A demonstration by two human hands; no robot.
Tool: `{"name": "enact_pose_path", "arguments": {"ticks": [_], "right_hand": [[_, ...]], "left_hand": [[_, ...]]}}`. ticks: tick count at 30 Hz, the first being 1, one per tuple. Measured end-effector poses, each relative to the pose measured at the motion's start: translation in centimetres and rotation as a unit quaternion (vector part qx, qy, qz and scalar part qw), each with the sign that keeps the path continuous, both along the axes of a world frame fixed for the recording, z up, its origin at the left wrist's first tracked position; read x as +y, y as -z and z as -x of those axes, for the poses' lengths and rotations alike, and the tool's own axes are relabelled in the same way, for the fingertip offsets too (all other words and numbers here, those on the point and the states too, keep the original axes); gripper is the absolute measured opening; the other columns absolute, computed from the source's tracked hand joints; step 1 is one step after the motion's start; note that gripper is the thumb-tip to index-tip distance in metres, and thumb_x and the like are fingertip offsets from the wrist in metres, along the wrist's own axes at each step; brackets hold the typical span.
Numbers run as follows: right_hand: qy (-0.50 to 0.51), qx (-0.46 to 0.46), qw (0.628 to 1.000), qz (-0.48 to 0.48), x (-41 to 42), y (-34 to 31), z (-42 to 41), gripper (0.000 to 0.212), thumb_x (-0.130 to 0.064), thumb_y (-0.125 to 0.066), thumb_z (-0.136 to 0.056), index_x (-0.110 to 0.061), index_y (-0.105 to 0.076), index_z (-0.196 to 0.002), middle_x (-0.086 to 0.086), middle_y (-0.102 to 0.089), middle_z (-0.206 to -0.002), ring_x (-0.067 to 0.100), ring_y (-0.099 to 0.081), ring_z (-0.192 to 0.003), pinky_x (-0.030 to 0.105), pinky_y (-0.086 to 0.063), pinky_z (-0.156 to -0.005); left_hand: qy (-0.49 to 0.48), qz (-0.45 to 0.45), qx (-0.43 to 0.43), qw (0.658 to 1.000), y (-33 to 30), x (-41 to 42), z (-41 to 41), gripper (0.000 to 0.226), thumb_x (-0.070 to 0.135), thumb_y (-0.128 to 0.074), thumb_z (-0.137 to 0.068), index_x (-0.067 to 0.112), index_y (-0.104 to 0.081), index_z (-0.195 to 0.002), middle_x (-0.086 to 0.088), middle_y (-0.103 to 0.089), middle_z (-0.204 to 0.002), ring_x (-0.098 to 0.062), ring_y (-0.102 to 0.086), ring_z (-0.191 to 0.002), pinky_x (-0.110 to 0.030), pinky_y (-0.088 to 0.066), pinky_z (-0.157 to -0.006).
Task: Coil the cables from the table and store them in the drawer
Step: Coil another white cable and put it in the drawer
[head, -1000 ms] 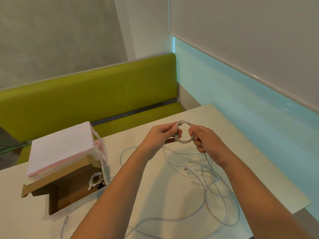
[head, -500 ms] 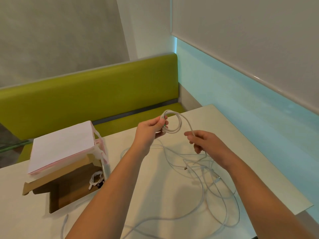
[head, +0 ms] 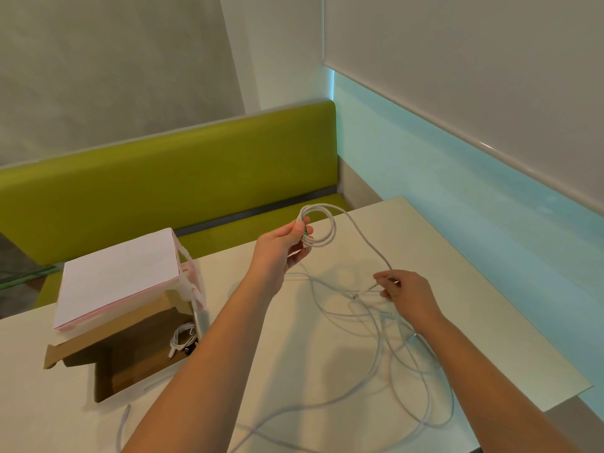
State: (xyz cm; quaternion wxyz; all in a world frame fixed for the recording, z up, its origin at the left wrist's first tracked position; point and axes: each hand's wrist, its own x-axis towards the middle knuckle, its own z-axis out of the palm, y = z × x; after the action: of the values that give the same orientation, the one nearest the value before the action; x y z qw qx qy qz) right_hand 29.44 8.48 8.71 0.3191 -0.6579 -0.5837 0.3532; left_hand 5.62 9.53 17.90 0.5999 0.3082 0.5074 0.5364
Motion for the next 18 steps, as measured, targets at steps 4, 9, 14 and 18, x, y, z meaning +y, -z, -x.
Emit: {"name": "enact_pose_path", "arguments": {"ticks": [4,9,14,18], "right_hand": [[0.012,-0.143,0.982,-0.125,0.4,-0.8,-0.9,0.027,-0.002,-0.054,-0.095,-0.010,-0.071,-0.114,0.009,-0.063,-0.100,0.020,-0.060,-0.086,0.024,-0.041,-0.075],[0.070,0.077,0.991,-0.087,0.8,-3.7,-0.2,0.024,-0.006,-0.059,-0.094,-0.007,-0.070,-0.116,0.015,-0.068,-0.096,0.023,-0.064,-0.077,0.020,-0.050,-0.069],[0.099,0.396,0.913,0.019,0.0,-5.5,1.3,0.018,-0.007,-0.063,-0.092,-0.004,-0.070,-0.108,0.012,-0.070,-0.090,0.021,-0.064,-0.072,0.023,-0.058,-0.068],[0.119,0.472,0.871,0.064,-0.2,-5.9,2.0,0.016,-0.011,-0.064,-0.092,-0.006,-0.071,-0.105,0.007,-0.069,-0.090,0.017,-0.062,-0.071,0.023,-0.055,-0.066]], "left_hand": [[0.025,0.006,0.026,0.999,0.6,-0.5,-0.8,0.019,0.018,-0.060,-0.097,0.008,-0.073,-0.106,-0.002,-0.071,-0.091,-0.013,-0.063,-0.082,-0.020,-0.056,-0.071],[0.045,0.022,0.033,0.998,1.3,-0.8,-2.1,0.019,0.019,-0.062,-0.095,0.009,-0.074,-0.106,-0.002,-0.073,-0.093,-0.014,-0.065,-0.084,-0.022,-0.055,-0.070],[0.059,0.036,0.042,0.997,1.6,-1.0,-3.1,0.019,0.020,-0.063,-0.094,0.011,-0.075,-0.107,-0.003,-0.075,-0.096,-0.014,-0.066,-0.085,-0.022,-0.055,-0.070],[0.077,0.038,0.028,0.996,1.7,-1.3,-3.6,0.019,0.020,-0.063,-0.095,0.011,-0.074,-0.108,-0.002,-0.074,-0.098,-0.014,-0.066,-0.087,-0.024,-0.056,-0.074]]}}
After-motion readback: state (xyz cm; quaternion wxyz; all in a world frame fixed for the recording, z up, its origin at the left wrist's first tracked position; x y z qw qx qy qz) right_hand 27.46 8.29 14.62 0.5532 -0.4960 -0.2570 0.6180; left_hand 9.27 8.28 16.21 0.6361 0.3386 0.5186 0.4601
